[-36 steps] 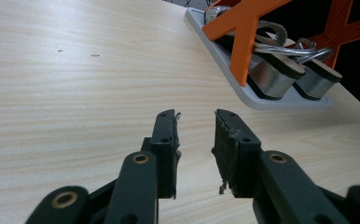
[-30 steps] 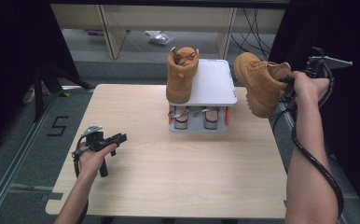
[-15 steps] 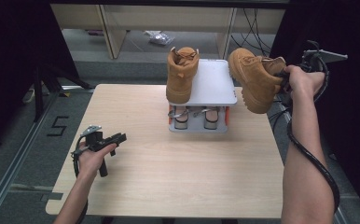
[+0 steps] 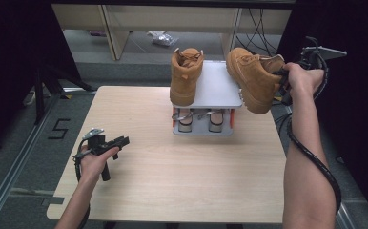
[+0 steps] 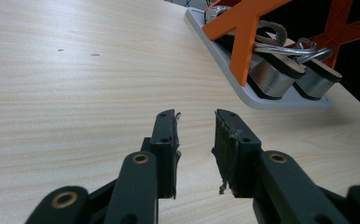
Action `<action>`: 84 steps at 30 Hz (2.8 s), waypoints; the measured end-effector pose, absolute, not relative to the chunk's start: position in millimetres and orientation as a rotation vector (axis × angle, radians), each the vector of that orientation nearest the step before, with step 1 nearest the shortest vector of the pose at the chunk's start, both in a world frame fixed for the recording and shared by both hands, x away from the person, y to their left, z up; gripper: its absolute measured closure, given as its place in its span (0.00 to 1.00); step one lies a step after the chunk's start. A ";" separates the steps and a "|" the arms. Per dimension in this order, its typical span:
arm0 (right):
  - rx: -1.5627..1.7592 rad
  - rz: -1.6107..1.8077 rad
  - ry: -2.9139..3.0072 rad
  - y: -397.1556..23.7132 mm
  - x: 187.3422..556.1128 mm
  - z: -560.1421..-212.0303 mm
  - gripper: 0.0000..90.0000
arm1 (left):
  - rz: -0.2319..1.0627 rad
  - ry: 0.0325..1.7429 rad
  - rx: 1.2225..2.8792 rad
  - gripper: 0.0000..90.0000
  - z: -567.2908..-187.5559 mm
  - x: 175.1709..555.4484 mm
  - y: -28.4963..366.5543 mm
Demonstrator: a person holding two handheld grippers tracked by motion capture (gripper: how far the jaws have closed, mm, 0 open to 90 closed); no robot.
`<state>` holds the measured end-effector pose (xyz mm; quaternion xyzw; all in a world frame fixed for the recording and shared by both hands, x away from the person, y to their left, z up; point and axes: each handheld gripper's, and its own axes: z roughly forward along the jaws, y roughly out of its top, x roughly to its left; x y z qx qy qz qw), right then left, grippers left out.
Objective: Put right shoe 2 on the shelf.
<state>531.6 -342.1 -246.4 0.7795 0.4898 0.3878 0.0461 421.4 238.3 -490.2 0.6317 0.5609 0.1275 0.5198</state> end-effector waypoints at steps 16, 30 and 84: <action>2.363 1.262 1.480 -318.2 541.0 -242.4 0.90 | 0.309 1.337 1.504 0.77 -490.4 421.6 238.7; 2.347 1.268 1.489 -301.3 548.5 -241.0 0.90 | 0.305 1.345 1.511 0.77 -490.7 421.3 238.6; 2.164 1.282 1.573 -343.4 501.6 -275.4 1.00 | 0.316 1.352 1.509 0.76 -490.6 419.8 242.2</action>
